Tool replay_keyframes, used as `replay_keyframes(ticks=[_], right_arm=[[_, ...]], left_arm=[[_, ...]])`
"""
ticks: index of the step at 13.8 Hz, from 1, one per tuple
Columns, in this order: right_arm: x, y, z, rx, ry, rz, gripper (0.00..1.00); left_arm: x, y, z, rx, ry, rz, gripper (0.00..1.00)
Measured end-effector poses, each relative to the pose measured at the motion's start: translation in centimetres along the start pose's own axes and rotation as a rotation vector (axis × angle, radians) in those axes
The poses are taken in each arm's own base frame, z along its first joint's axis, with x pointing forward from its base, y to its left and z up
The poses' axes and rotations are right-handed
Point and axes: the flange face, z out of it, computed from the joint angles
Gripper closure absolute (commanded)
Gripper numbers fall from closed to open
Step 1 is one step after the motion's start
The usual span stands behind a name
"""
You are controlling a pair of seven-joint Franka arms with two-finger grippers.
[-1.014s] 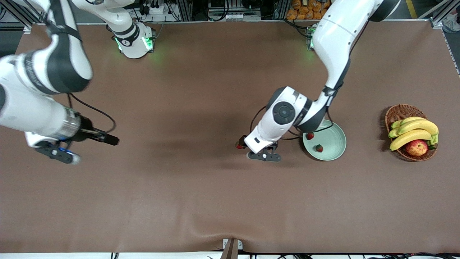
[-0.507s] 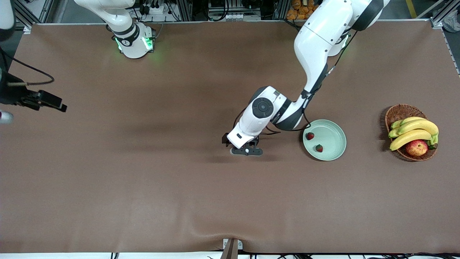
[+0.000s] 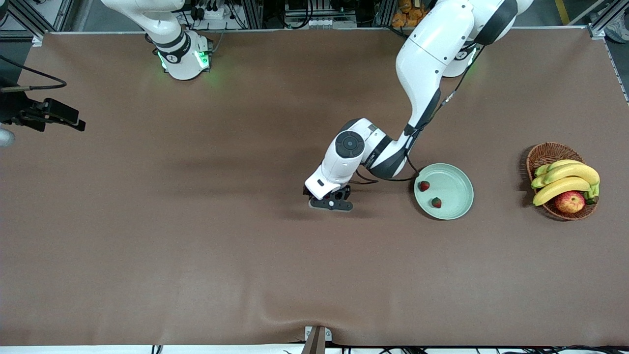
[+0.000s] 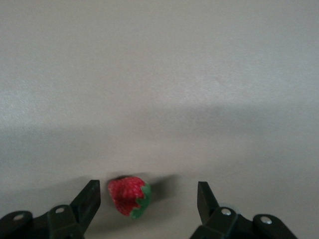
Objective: Collect all strawberries into plate
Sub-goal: 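Grasp the third strawberry with the left gripper and carry it over the plate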
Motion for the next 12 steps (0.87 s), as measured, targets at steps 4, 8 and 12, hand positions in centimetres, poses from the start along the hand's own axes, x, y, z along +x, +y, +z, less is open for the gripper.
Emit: replay_keyframes(ticks=[4, 8, 12], right_arm=[[-0.08, -0.70, -0.09, -0.007, -0.002, 0.001, 0.00], [-0.29, -0.60, -0.11, -0.008, -0.017, 0.004, 0.00], [-0.40, -0.15, -0.90, -0.017, -0.010, 0.014, 0.00]], left_arm=[[-0.12, -0.39, 0.75, 0.014, -0.003, 0.008, 0.39], [-0.22, -0.80, 1.07, 0.026, -0.008, 0.010, 0.68], [-0.14, -0.85, 0.96, 0.030, -0.011, 0.009, 0.85]])
